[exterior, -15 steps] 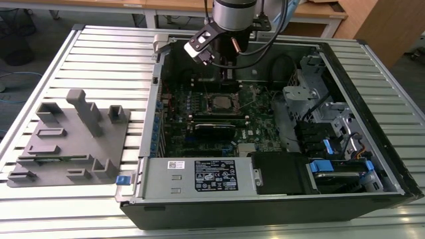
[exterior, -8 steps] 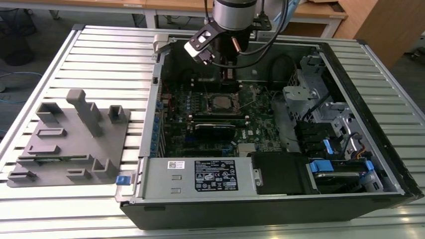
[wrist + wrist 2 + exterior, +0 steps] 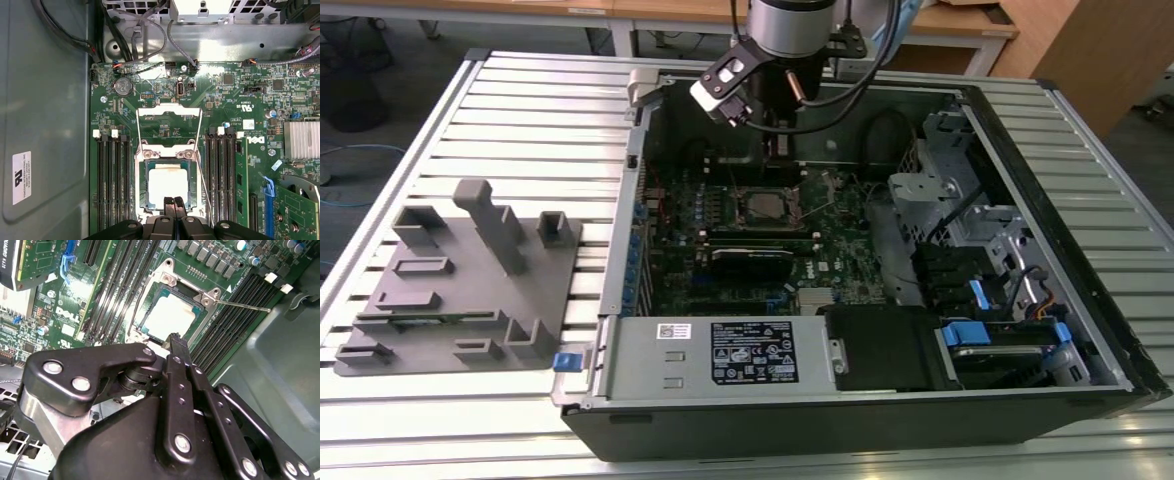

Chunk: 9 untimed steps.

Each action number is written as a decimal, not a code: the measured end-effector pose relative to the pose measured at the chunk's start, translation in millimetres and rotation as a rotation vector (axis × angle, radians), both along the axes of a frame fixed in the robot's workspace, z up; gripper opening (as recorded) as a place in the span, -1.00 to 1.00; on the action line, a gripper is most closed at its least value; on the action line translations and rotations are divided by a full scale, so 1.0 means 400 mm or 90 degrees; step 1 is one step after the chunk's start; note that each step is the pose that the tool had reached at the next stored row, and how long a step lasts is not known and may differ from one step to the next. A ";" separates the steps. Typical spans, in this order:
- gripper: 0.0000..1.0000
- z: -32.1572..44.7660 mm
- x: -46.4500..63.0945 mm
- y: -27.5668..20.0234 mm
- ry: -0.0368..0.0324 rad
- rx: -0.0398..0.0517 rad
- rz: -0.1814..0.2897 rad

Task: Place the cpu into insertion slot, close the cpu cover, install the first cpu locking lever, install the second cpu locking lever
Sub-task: 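Close the cpu cover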

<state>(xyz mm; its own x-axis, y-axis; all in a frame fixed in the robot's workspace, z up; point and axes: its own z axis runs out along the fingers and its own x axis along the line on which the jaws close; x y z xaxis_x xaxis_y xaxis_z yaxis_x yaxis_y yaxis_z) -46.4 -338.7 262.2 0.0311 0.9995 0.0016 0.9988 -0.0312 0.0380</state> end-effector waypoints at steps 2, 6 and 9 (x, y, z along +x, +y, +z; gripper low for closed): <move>-0.79 0.000 0.000 0.000 0.0000 0.0000 0.000; -0.79 0.000 0.000 0.000 0.0001 -0.0001 0.000; -0.79 0.000 0.002 0.000 0.0002 -0.0002 0.000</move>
